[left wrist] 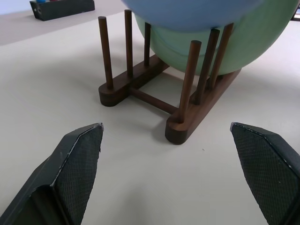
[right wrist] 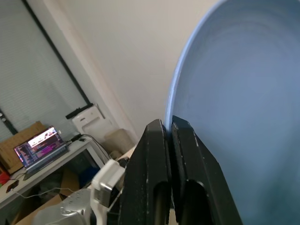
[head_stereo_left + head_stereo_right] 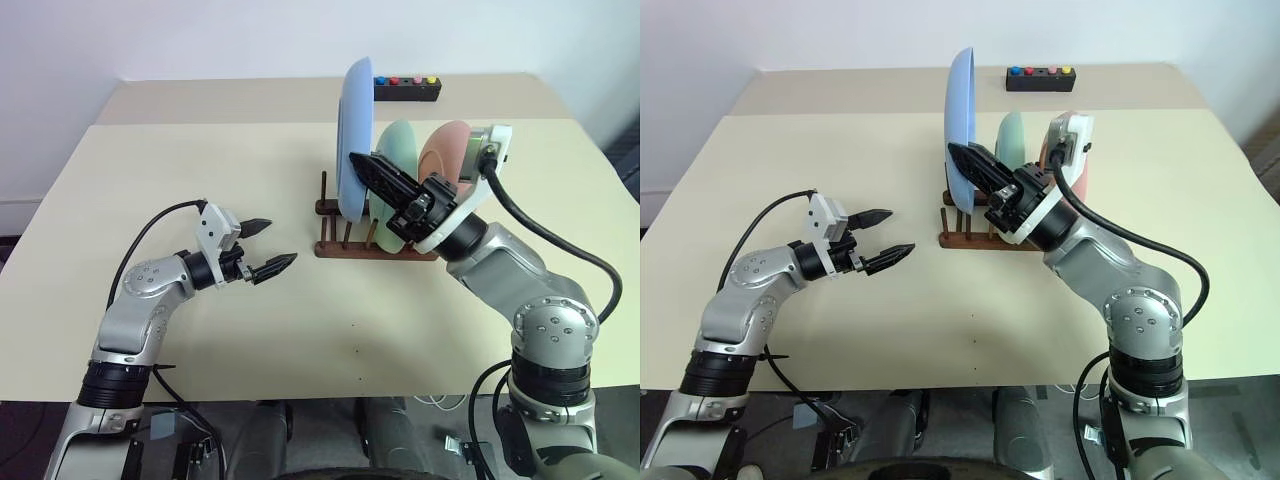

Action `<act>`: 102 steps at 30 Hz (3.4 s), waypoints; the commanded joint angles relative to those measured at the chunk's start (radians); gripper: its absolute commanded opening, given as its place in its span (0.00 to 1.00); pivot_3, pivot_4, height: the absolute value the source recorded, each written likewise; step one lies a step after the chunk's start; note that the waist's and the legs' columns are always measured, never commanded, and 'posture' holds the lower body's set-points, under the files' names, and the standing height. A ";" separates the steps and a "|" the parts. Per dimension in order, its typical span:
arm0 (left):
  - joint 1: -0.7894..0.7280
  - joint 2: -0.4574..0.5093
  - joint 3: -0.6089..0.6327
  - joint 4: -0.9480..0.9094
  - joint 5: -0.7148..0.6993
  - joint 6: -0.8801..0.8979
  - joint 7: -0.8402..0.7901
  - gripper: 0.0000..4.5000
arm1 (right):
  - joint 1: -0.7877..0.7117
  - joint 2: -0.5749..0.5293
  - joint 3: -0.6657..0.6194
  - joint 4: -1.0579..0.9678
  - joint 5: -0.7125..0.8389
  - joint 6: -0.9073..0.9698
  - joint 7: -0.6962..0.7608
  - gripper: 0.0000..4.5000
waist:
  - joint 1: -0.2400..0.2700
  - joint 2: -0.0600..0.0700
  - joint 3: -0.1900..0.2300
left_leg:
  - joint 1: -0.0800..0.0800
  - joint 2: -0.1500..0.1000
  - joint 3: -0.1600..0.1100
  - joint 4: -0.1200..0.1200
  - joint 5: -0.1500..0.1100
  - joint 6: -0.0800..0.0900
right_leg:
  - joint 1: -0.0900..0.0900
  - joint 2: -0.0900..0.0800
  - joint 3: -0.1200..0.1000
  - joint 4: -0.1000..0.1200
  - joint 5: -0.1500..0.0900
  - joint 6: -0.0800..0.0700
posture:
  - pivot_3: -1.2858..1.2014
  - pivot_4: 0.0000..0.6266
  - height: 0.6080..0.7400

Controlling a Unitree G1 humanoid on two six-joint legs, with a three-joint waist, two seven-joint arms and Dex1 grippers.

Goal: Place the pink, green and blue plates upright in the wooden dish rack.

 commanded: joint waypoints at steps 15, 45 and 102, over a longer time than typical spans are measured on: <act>-0.002 0.003 0.006 -0.032 -0.005 -0.009 -0.004 1.00 | -0.009 0.021 0.007 -0.047 0.035 -0.017 0.081 0.00 | 0.000 0.000 0.000 | 0.000 0.000 0.000 0.000 0.000 0.000 | 0.000 0.000 0.000 0.000 0.000 0.000 | 0.52 0.24 1.00; -0.002 -0.004 -0.001 -0.035 -0.004 -0.008 -0.001 1.00 | -0.006 0.038 0.002 -0.005 -0.016 -0.034 0.053 1.00 | 0.000 0.000 0.000 | 0.000 0.000 0.000 0.000 0.000 0.000 | 0.000 0.000 0.000 0.000 0.000 0.000 | 0.52 0.24 1.00; 0.225 -0.043 0.036 -0.010 0.101 -0.243 0.116 1.00 | 0.733 -0.337 -0.465 0.299 -0.691 -0.493 0.833 1.00 | 0.007 -0.003 -0.002 | 0.002 0.000 0.004 0.002 -0.001 0.001 | 0.004 0.000 0.003 -0.003 -0.002 -0.003 | 0.52 0.24 1.00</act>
